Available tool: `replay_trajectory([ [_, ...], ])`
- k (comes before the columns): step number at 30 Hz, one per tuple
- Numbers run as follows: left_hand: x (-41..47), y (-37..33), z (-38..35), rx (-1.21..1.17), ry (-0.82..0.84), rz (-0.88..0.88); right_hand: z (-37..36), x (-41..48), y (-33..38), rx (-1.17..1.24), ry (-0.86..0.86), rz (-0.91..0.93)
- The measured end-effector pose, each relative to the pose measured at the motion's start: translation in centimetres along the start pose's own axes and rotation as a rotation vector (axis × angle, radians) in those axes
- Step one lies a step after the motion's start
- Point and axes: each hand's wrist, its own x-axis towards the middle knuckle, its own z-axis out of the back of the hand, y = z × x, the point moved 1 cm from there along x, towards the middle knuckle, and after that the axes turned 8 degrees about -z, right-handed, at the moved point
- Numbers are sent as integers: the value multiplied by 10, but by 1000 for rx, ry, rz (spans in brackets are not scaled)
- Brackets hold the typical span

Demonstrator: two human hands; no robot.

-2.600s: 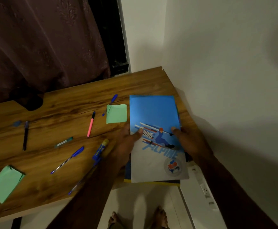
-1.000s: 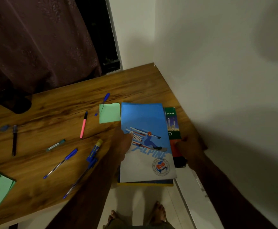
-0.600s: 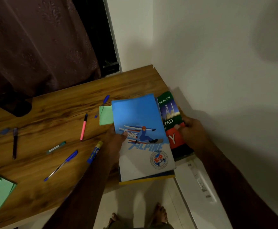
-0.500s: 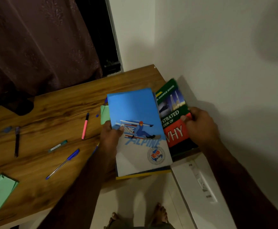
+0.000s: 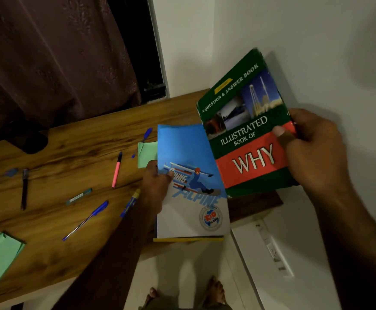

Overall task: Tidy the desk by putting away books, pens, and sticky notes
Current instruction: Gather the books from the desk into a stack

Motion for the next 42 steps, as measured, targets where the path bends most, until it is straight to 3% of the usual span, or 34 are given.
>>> replay_trajectory([
  [5, -3, 12, -6, 17, 44, 12, 5, 4, 5, 171, 75, -26],
  [8, -3, 15, -13, 8, 80, 14, -11, 8, -8, 325, 174, -193],
  [11, 3, 7, -22, -64, 101, 174, -45, 8, -36, 392, 277, -355],
  [16, -17, -5, -32, -714, 219, 496, -100, 5, -89, 383, 371, -465],
  [18, -21, 0, -36, -762, 281, 573, -113, 0, -102, 330, 394, -494],
  [20, -16, 11, -38, -618, 279, 541, -124, -5, -114, 255, 393, -520],
  [24, -8, 17, -42, -223, 201, 297, -140, 7, -156, -257, 282, -244],
  [28, 20, 46, -39, 306, 297, 29, -133, 7, -139, -240, 330, -151],
  [30, 15, 30, -35, 534, 365, -14, -133, 6, -139, -249, 347, -142],
  [37, 11, 32, -29, 406, 398, -49, -136, 4, -153, -233, 345, -120],
  [42, -15, 30, -15, 108, 361, -36, -133, 1, -158, -42, 308, -134],
])
